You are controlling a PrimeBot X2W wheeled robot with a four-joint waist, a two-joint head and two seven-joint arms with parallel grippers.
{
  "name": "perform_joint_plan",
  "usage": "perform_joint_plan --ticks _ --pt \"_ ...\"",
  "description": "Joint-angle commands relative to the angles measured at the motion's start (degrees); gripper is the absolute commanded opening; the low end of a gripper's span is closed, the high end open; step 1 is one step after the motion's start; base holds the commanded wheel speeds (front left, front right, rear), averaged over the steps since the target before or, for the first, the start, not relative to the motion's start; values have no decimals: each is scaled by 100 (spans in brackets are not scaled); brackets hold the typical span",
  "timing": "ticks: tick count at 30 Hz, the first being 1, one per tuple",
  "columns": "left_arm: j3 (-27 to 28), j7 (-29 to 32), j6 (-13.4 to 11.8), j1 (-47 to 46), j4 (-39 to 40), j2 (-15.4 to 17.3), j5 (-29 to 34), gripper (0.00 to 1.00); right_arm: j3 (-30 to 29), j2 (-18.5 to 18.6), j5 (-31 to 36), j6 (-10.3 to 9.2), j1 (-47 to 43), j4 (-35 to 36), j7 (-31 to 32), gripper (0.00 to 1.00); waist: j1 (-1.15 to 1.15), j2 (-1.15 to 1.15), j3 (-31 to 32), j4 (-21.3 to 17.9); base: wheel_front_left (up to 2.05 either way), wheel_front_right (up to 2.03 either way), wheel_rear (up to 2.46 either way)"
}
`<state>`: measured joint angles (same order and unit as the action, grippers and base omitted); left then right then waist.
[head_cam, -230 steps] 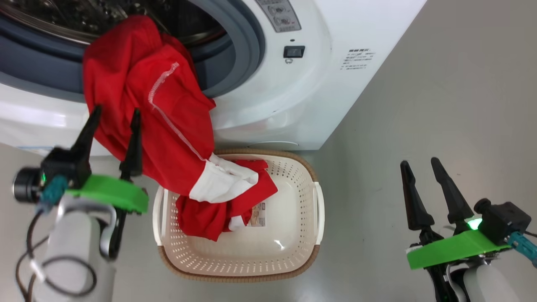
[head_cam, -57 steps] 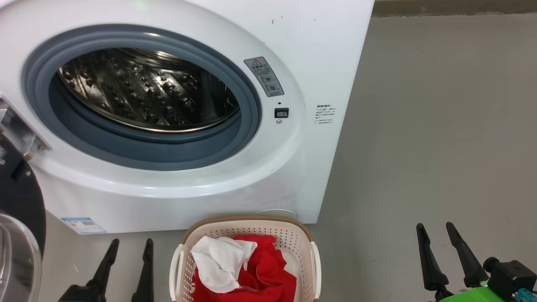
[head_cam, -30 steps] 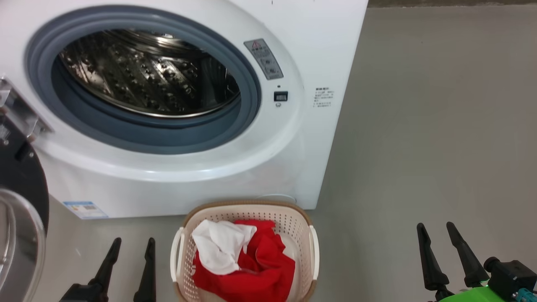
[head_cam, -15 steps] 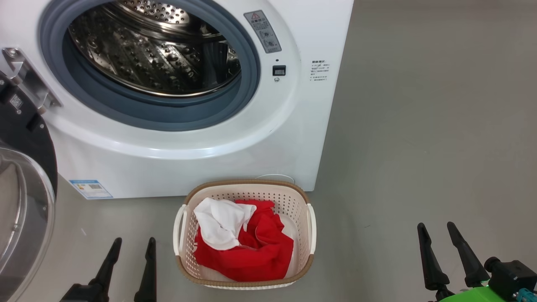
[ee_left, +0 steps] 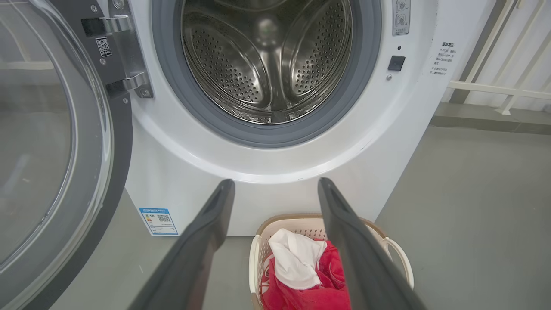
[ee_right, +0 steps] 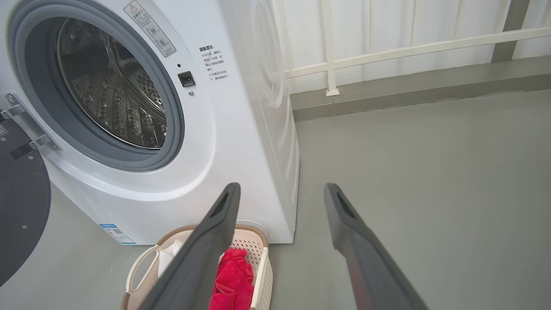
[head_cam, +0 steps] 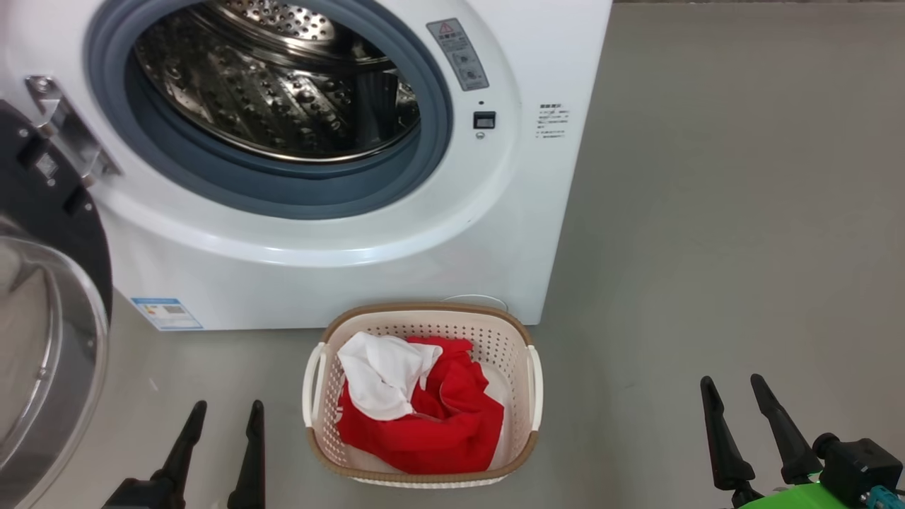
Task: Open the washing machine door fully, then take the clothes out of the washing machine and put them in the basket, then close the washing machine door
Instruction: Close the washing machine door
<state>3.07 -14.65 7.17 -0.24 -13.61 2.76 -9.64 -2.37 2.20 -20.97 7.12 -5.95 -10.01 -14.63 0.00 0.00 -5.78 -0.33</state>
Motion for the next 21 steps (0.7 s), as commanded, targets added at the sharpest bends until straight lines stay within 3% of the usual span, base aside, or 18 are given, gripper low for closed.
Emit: perform_joint_plan --ticks 1,10,21 --pt "195 -35 32 -106 109 31 -20 100 164 67 86 36 42 136 -37 100 0 0 34 129 0 0 0" --pt "178 -35 -4 -80 -11 14 -231 100 352 147 175 36 143 36 -37 100 0 0 82 956 0 0 0" --pt "-56 -35 -246 95 -148 12 -574 100 671 338 124 36 271 -118 -37 100 0 0 252 2072 0 0 0"
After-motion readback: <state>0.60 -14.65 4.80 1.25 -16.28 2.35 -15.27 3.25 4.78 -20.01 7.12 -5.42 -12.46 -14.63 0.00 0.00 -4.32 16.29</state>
